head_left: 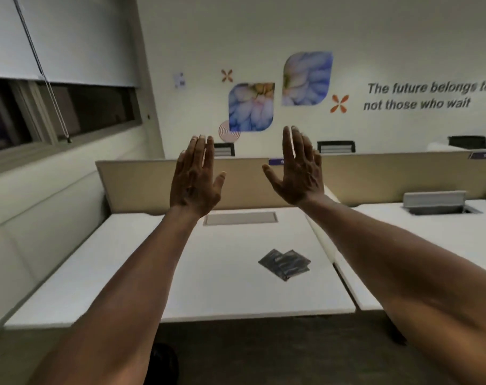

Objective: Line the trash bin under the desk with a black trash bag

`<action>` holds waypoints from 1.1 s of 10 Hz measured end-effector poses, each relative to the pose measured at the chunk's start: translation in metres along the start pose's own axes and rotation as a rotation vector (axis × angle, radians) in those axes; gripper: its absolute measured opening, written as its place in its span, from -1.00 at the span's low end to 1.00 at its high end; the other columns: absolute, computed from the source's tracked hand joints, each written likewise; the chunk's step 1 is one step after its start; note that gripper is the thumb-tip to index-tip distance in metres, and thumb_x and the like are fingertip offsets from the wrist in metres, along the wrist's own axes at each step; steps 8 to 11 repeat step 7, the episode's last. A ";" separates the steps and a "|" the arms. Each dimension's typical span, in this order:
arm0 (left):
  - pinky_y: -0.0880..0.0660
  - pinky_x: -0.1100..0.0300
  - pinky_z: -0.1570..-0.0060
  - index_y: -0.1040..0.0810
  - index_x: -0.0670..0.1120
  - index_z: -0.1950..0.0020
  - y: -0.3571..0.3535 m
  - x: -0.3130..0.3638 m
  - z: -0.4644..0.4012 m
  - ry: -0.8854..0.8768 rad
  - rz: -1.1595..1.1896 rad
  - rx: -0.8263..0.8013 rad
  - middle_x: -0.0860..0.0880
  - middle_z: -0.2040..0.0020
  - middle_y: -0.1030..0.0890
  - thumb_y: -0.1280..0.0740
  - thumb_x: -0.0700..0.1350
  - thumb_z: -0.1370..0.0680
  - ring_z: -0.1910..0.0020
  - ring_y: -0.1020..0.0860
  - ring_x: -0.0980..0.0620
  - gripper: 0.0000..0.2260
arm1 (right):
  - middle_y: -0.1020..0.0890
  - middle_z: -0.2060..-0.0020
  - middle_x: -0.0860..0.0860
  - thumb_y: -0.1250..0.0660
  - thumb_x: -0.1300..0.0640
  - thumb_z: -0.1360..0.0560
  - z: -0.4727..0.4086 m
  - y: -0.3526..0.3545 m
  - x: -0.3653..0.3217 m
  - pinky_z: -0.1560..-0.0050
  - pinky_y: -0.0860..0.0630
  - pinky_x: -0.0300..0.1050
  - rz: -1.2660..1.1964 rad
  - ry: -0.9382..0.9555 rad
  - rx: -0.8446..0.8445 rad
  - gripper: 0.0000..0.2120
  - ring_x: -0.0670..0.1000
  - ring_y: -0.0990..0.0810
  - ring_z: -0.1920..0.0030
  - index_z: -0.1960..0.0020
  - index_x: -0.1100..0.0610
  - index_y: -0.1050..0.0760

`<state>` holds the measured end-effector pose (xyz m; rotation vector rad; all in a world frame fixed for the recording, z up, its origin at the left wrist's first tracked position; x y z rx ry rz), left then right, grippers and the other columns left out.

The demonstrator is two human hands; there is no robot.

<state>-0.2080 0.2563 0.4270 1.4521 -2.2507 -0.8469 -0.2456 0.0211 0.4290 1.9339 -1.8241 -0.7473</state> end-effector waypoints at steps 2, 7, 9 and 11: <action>0.08 -0.04 -0.61 0.02 -0.15 -0.68 0.066 0.019 -0.065 -0.077 -0.073 0.167 -0.18 -0.69 -0.01 -0.18 0.16 -0.64 -0.67 0.01 -0.14 -0.26 | -0.09 -0.68 0.21 -0.14 -0.37 -0.56 -0.065 0.071 0.011 -0.48 -0.28 0.20 0.011 0.057 0.142 -0.07 0.25 -0.14 -0.64 -0.69 0.17 0.02; 0.03 -0.14 -0.62 0.03 -0.16 -0.68 0.168 0.041 -0.154 -0.157 -0.081 0.388 -0.20 -0.69 0.02 -0.04 0.25 -0.66 -0.68 0.04 -0.16 -0.26 | 0.05 -0.70 0.17 -0.21 -0.34 -0.57 -0.142 0.180 -0.002 -0.60 -0.02 0.34 -0.066 0.097 0.325 -0.06 0.23 0.06 -0.69 -0.70 0.12 0.11; 0.03 -0.14 -0.62 0.03 -0.16 -0.68 0.168 0.041 -0.154 -0.157 -0.081 0.388 -0.20 -0.69 0.02 -0.04 0.25 -0.66 -0.68 0.04 -0.16 -0.26 | 0.05 -0.70 0.17 -0.21 -0.34 -0.57 -0.142 0.180 -0.002 -0.60 -0.02 0.34 -0.066 0.097 0.325 -0.06 0.23 0.06 -0.69 -0.70 0.12 0.11; 0.03 -0.14 -0.62 0.03 -0.16 -0.68 0.168 0.041 -0.154 -0.157 -0.081 0.388 -0.20 -0.69 0.02 -0.04 0.25 -0.66 -0.68 0.04 -0.16 -0.26 | 0.05 -0.70 0.17 -0.21 -0.34 -0.57 -0.142 0.180 -0.002 -0.60 -0.02 0.34 -0.066 0.097 0.325 -0.06 0.23 0.06 -0.69 -0.70 0.12 0.11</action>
Point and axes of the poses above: each hand's wrist, its own z-axis away from the middle knuckle, its own y-axis out of the back of the hand, x = y × z, the point moved 5 cm from there along -z, towards the middle knuckle
